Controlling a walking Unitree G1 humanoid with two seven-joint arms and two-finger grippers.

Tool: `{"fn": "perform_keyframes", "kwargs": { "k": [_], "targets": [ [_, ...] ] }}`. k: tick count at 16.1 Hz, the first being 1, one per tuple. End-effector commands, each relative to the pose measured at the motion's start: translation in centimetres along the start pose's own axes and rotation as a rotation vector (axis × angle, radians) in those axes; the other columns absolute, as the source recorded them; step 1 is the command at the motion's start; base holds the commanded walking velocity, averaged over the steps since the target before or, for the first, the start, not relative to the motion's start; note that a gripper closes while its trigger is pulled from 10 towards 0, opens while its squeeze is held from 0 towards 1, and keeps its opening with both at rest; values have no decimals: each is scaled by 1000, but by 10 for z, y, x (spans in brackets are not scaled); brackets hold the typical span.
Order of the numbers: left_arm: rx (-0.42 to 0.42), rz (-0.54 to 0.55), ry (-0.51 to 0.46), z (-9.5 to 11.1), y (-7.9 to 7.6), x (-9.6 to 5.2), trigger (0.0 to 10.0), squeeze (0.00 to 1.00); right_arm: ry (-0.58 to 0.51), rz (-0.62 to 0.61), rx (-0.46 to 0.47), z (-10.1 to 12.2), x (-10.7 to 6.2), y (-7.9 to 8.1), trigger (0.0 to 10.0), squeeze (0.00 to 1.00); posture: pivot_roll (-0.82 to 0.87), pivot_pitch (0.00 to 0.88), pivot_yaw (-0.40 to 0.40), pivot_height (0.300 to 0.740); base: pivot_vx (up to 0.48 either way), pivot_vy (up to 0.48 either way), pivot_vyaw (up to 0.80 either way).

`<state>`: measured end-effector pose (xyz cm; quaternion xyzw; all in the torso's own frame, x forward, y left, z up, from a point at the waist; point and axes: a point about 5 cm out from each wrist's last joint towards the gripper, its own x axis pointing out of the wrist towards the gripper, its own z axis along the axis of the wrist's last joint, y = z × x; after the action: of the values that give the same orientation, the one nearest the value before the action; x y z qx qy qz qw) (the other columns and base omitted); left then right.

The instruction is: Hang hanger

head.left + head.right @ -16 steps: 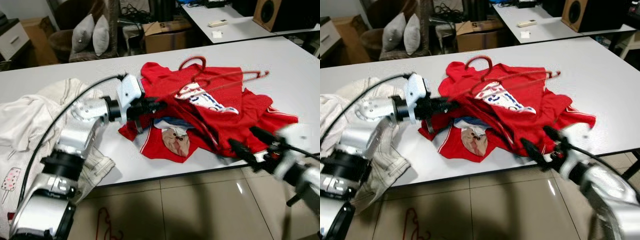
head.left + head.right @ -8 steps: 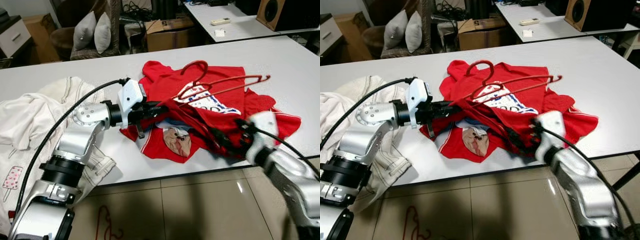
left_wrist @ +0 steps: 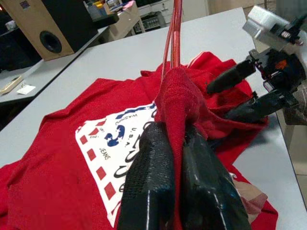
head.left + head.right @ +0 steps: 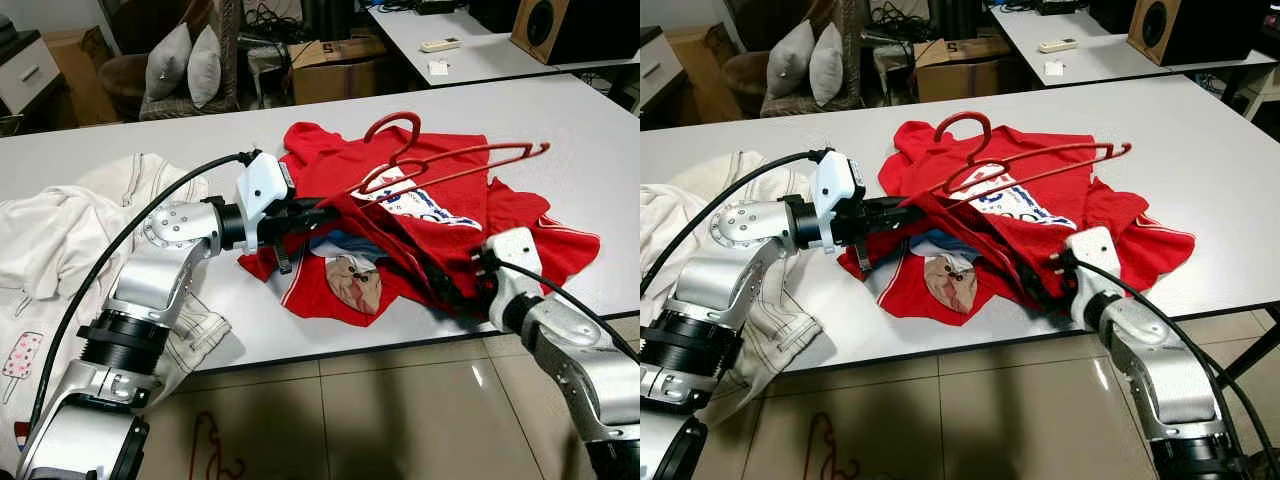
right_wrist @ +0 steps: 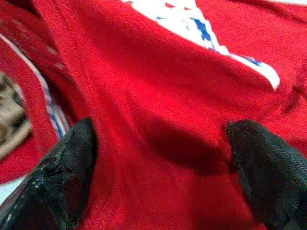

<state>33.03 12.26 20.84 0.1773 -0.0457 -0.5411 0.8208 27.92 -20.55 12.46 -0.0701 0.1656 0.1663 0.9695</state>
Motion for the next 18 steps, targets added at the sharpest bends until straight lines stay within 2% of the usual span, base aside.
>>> {"fn": "perform_keyframes", "kwargs": {
  "k": [1, 2, 3, 4, 5, 15, 18],
  "targets": [
    [15, 22, -16, 7, 5, -4, 0, 0, -8, -1, 16, 3, 1, 0, 9569, 0, -79, 0, 89, 740, 0, 0, 0],
    [15, 23, -16, 7, 6, -5, 0, 0, -18, -2, 28, 4, 1, 0, 9569, 0, -79, 0, 89, 740, 0, 0, 0],
    [15, 26, -16, 8, 6, -5, 0, 0, -20, 1, 35, 4, 0, 0, 4314, 0, -80, 0, 88, 740, 0, 0, 0],
    [16, 29, -16, 8, 6, -4, 0, 0, -15, 6, 38, 3, 0, 0, 1333, 0, -81, 0, 88, 740, 0, 0, 0],
    [16, 30, -16, 8, 7, -4, 0, 0, -4, 2, 42, 1, 0, -1, 78, 0, -81, 0, 88, 740, 0, 0, 0],
    [23, 45, -14, 8, 9, -6, 0, 0, -4, -30, 63, -2, -2, -13, 0, 0, -76, 0, 80, 740, 0, 0, 0],
    [23, 42, -10, 7, 9, -6, 0, 0, -49, -45, 79, 4, -5, -16, 0, 0, -85, 0, 89, 740, 0, 0, 0]
  ]
}}
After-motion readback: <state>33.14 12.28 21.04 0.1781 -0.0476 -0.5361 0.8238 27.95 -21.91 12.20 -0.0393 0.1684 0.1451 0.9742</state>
